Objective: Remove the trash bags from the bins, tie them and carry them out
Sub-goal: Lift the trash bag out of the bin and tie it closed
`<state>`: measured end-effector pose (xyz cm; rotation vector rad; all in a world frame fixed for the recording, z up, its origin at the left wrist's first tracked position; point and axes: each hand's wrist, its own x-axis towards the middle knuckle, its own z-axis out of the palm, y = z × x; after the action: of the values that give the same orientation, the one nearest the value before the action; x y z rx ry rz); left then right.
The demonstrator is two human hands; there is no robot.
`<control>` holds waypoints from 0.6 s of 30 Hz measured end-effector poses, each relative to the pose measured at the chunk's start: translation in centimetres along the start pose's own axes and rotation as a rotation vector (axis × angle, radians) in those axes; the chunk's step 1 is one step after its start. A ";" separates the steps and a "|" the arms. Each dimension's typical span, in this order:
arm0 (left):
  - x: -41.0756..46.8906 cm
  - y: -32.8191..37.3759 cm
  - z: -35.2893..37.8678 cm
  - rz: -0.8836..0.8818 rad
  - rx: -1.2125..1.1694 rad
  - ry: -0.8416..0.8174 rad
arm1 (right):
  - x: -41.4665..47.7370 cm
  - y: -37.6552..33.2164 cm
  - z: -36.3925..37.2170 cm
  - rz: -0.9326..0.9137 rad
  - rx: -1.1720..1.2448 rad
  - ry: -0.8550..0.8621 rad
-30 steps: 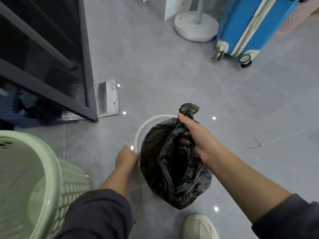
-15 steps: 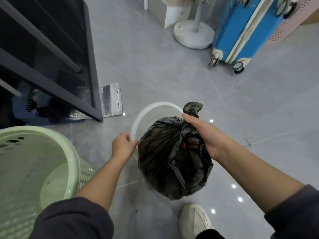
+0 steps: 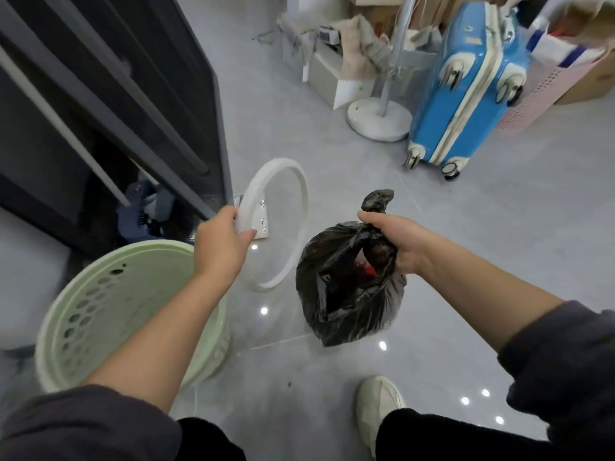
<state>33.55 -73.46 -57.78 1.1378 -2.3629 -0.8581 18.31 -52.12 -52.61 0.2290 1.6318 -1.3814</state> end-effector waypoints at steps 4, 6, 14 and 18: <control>-0.2 -2.2 -6.1 -0.217 -0.093 0.069 | -1.8 -0.5 1.8 -0.020 -0.049 0.061; -0.3 -4.7 -8.8 -0.390 -0.216 0.057 | -2.3 -0.3 2.7 -0.018 -0.062 0.093; -5.5 -14.5 -16.4 -0.768 -0.698 -0.077 | -2.4 2.2 8.0 0.011 -0.115 0.087; -7.5 -18.6 -17.2 -0.842 -0.725 -0.109 | -2.1 3.3 10.1 0.024 -0.146 0.055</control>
<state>58.32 -82.69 -57.95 1.7328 -1.3215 -1.8693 26.91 -58.62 -52.35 0.2015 1.7616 -1.2415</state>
